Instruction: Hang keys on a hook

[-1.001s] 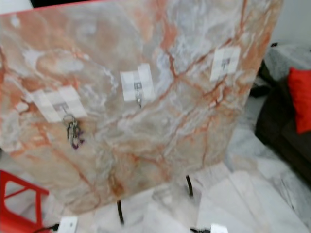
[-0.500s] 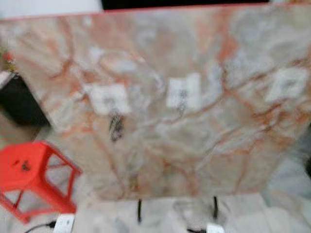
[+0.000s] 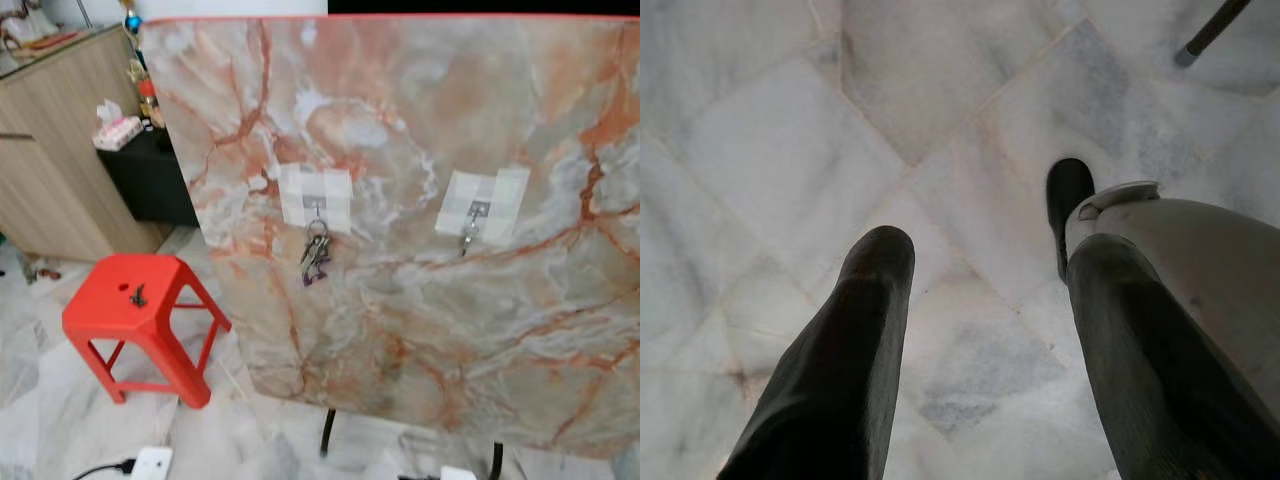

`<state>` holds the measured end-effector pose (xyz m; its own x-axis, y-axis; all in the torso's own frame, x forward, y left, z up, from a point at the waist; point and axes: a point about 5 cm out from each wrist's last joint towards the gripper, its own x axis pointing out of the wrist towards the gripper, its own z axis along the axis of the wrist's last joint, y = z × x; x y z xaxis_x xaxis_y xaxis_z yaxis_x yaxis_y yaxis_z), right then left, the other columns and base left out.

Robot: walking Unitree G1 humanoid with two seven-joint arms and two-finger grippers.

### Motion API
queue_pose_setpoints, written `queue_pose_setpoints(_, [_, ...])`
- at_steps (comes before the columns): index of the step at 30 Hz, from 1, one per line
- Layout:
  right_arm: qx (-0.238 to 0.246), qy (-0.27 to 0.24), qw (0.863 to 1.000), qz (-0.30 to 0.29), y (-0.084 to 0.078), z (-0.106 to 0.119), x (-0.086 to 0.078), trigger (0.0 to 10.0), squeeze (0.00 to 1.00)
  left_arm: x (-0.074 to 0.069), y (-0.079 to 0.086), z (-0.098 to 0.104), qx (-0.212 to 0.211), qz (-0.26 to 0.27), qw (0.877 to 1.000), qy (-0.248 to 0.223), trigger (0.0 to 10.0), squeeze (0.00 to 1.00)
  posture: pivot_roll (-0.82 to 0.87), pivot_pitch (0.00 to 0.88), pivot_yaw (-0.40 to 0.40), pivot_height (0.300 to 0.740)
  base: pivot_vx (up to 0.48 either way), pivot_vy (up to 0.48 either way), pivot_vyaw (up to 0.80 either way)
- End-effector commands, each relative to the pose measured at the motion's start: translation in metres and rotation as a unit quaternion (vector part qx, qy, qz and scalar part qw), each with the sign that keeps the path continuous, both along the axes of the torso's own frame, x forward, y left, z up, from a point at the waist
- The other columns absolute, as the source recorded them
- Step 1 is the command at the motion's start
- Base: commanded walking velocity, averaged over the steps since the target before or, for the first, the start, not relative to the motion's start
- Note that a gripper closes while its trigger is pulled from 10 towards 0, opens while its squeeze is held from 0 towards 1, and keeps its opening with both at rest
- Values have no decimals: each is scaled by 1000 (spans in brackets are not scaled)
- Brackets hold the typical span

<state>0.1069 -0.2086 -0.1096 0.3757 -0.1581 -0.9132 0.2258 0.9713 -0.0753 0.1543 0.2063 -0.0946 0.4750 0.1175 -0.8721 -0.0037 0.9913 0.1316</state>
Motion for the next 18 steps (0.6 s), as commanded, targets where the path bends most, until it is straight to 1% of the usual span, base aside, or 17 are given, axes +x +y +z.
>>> queue_pose_setpoints(1, [11,-4,1000,4,6,0,4,10000,0,-2,2,-1,6,-6,1000,5,10000,0,-91,0,11,740,0,0,0])
queue_pose_setpoints(4, [14,-13,1000,-3,7,1,6,10000,0,-1,-1,0,5,-5,1000,6,10000,0,-97,0,16,740,0,0,0])
queue_pose_setpoints(9, [18,-12,1000,-11,9,0,5,10000,0,7,-9,1,5,-12,1000,6,10000,0,-95,0,18,740,0,274,0])
queue_pose_setpoints(13, [18,-9,1000,-6,11,0,6,10000,0,13,-16,2,0,-8,1000,1,10000,0,-90,0,15,740,0,277,0])
queue_pose_setpoints(18, [20,-10,1000,0,10,1,10,10000,0,9,-12,1,-1,-1,1000,3,10000,0,-90,0,14,740,0,277,0])
